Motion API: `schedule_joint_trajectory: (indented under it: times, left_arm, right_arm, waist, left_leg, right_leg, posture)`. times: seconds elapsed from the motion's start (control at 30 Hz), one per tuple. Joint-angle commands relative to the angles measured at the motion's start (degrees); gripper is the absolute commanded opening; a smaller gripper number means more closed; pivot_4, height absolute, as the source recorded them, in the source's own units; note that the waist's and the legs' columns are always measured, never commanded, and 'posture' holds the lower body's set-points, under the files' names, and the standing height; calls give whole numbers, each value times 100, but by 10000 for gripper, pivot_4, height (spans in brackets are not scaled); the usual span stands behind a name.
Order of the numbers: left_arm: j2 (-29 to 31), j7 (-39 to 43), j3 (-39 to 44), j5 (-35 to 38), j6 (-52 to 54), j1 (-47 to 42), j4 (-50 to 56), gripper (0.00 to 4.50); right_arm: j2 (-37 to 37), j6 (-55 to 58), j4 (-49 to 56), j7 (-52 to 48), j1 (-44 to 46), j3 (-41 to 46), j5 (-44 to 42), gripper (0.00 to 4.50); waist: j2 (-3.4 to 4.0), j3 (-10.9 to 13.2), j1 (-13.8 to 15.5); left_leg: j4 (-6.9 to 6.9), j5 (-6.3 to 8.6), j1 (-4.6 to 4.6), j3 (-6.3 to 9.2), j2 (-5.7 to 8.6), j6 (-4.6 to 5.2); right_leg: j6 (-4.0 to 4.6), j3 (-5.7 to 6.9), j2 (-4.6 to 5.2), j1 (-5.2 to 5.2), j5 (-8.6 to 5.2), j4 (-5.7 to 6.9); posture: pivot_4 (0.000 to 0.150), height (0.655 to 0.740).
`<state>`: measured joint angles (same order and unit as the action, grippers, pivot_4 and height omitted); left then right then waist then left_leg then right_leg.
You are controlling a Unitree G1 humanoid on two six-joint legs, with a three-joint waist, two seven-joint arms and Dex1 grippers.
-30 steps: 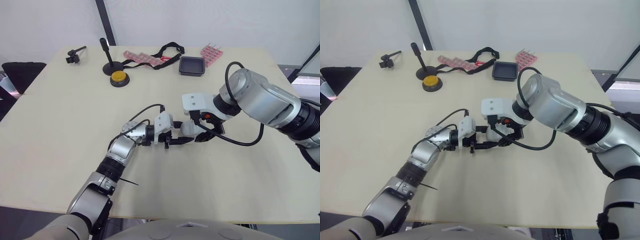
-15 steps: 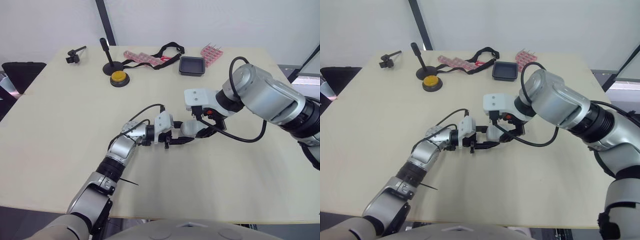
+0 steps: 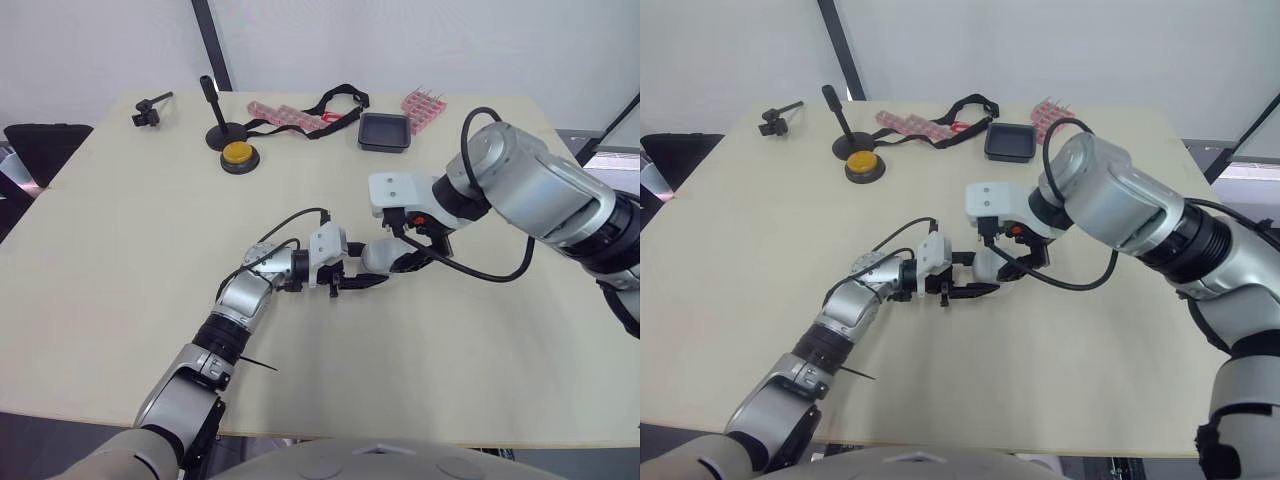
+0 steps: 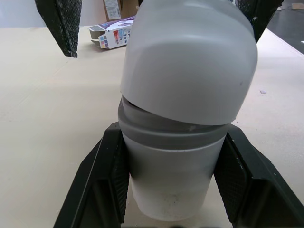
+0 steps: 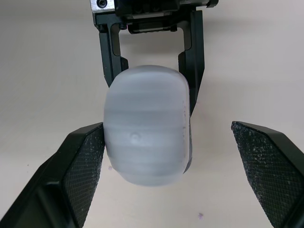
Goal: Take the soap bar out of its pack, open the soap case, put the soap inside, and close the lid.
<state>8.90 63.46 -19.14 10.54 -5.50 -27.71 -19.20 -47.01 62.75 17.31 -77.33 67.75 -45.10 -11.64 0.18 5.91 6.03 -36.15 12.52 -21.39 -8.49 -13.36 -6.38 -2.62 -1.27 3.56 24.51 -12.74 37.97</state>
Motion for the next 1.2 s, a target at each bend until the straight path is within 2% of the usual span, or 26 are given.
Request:
schedule_joint_trajectory:
  times: [0.03,0.57,0.67,0.77,0.97,1.03,1.2]
  left_arm:
    - [15,12,-48,-56,30,-5,44,19578]
    - [18,43,-49,-62,28,-19,29,19578]
    - [37,51,-51,-63,55,-22,52,19578]
    - [56,49,-20,-45,77,-19,54,19578]
    - [94,64,13,-12,126,4,71,19578]
    - [107,74,20,5,143,2,71,19578]
    - [138,93,28,53,197,-5,87,19578]
  right_arm:
    - [12,38,158,-33,109,253,-77,44685]
    - [-158,275,603,24,-100,863,-507,44685]
    - [-165,376,622,146,-349,1782,-939,44685]
    - [-158,271,512,288,-791,2677,-1329,44685]
    - [-487,-1263,184,640,-2195,3759,-1162,44685]
    - [-386,-2013,107,667,-2745,4190,-1222,44685]
    - [-158,-3010,241,601,-3918,4939,-1557,44685]
  waist:
    - [0,0,0]
    - [-2,1,4]
    - [-4,3,15]
    - [-5,3,20]
    - [-11,1,23]
    - [-9,0,10]
    - [-10,0,-5]
  left_leg:
    - [0,0,0,0,0,0]
    - [2,0,0,0,0,0]
    - [2,0,-2,1,0,0]
    - [6,0,-4,1,1,0]
    - [13,1,-3,1,0,2]
    - [15,2,-1,-1,0,4]
    - [19,17,-3,-2,-1,32]
  right_leg:
    - [0,0,0,0,0,0]
    - [0,0,-1,0,0,-2]
    - [0,1,0,0,0,-4]
    - [0,1,-1,1,0,-9]
    - [0,3,1,-3,0,-19]
    - [2,1,0,-2,-1,-19]
    - [17,1,2,-2,-10,-27]
  posture:
    - [1500,7291]
    - [1500,7291]
    - [1500,7291]
    - [1500,7291]
    - [1500,7291]
    - [1500,7291]
    - [1500,7291]
